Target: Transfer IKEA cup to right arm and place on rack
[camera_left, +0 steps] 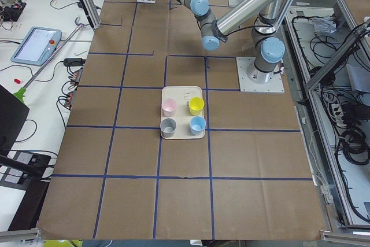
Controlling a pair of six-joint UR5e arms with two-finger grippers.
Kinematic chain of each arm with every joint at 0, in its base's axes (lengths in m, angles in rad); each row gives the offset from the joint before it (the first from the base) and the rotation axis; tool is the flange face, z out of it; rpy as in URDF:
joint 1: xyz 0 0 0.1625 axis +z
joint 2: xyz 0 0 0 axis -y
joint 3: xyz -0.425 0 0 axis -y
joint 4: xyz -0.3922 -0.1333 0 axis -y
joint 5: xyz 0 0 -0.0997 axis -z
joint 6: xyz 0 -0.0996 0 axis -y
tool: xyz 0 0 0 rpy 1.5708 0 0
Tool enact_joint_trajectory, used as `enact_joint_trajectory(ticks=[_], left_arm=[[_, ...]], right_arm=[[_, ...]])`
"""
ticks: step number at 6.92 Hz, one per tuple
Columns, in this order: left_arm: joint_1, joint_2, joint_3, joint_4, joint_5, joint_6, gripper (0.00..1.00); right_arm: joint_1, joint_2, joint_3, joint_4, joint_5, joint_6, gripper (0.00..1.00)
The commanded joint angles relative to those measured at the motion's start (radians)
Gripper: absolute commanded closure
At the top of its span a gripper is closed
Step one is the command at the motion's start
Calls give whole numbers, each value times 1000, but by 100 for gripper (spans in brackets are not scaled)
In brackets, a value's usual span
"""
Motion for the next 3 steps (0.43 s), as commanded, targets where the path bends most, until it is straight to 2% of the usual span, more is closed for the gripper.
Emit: enact_joint_trajectory(ticks=[1, 3], left_arm=[[0, 0, 1, 0, 0, 0, 99], [0, 0, 1, 0, 0, 0, 99]], right_arm=[[4, 28, -32, 3, 2, 2, 1], [4, 42, -43, 1, 2, 2, 2]])
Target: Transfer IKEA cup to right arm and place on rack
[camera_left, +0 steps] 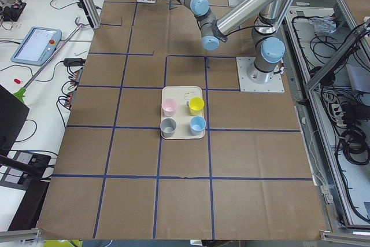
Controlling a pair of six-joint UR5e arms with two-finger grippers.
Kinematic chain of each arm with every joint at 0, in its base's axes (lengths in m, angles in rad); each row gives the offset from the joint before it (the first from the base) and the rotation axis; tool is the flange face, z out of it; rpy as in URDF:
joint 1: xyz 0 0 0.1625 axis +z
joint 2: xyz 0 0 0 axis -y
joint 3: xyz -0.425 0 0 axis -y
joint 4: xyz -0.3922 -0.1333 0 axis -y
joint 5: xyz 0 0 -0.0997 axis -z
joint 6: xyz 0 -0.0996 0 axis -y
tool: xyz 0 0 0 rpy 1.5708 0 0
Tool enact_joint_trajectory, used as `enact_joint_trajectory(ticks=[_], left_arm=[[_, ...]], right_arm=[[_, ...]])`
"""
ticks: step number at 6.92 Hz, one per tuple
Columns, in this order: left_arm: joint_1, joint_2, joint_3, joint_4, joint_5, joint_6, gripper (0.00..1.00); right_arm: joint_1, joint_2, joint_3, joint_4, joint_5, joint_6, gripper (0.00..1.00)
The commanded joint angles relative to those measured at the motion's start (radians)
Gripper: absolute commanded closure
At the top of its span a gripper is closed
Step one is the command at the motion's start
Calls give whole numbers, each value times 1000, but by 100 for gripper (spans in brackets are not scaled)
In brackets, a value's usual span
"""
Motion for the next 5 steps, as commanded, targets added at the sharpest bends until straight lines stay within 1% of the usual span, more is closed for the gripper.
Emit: enact_joint_trajectory(ticks=[1, 2, 3, 4, 5], left_arm=[[0, 0, 0, 0, 0, 0, 99], [0, 0, 2, 0, 0, 0, 99], [0, 0, 2, 0, 0, 0, 99], [0, 0, 2, 0, 0, 0, 99], [0, 0, 3, 0, 0, -2, 97]], right_arm=[[2, 8, -5, -1, 0, 2, 4], [2, 6, -5, -1, -1, 0, 8], [2, 6, -2, -2, 0, 0, 18], [2, 6, 0, -2, 0, -1, 38], [2, 3, 3, 4, 0, -1, 52]])
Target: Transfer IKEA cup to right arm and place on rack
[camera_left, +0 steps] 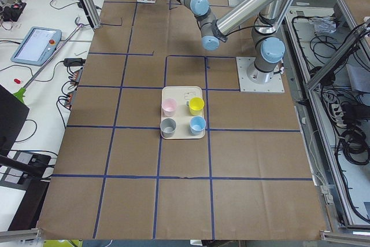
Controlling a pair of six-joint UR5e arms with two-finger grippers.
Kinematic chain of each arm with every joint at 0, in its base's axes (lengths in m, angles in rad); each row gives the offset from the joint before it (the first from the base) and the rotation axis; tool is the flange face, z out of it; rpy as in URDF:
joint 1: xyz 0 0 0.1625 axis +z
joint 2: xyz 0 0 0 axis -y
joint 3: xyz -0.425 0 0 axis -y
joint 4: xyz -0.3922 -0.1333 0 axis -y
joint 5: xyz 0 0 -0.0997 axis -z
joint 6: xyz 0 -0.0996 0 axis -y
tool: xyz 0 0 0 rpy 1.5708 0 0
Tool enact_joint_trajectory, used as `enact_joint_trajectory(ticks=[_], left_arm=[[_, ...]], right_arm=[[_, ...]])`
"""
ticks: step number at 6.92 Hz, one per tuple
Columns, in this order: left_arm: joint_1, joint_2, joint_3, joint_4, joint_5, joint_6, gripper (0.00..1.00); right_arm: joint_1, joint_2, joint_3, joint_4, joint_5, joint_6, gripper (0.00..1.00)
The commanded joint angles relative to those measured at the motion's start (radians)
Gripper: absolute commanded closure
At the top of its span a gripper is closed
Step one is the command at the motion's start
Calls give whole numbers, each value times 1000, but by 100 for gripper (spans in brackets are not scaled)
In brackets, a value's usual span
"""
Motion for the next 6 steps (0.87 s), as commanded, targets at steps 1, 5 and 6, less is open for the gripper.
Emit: enact_joint_trajectory(ticks=[1, 5, 6], left_arm=[[0, 0, 2, 0, 2, -4, 88], [2, 2, 7, 3, 6, -63, 19], [8, 8, 7, 1, 6, -61, 17]], right_arm=[[0, -1, 5, 4, 0, -2, 63], [0, 1, 3, 0, 54, 1, 81], [0, 1, 3, -2, 54, 1, 83]])
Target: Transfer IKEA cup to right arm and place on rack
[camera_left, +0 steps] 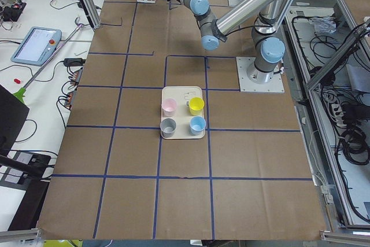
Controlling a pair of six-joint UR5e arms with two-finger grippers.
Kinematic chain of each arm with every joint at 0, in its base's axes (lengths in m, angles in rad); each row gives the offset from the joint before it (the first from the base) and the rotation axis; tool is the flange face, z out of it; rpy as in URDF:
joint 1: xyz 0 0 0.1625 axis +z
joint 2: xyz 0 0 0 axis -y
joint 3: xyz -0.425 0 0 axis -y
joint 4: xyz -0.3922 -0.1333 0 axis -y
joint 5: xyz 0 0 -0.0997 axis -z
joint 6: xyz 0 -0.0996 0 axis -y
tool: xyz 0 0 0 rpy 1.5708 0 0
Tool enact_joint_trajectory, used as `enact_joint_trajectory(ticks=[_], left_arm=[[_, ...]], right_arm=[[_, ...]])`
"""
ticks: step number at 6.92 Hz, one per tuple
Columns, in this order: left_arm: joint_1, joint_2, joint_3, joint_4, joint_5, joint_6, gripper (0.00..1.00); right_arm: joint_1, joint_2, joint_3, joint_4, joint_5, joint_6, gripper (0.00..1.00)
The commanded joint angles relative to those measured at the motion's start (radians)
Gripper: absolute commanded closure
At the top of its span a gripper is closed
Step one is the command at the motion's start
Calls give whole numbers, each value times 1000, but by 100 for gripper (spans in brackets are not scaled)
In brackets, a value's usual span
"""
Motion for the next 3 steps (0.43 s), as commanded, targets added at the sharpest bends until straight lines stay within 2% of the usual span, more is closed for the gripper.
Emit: enact_joint_trajectory(ticks=[1, 2, 3], left_arm=[[13, 16, 4, -1, 7, -2, 16], [32, 23, 2, -2, 14, -2, 15], [105, 33, 2, -4, 13, -3, 15]], right_arm=[[0, 0, -2, -3, 3, 1, 85], [0, 6, -5, -4, 3, -1, 86], [-6, 9, -12, -6, 2, -8, 86]])
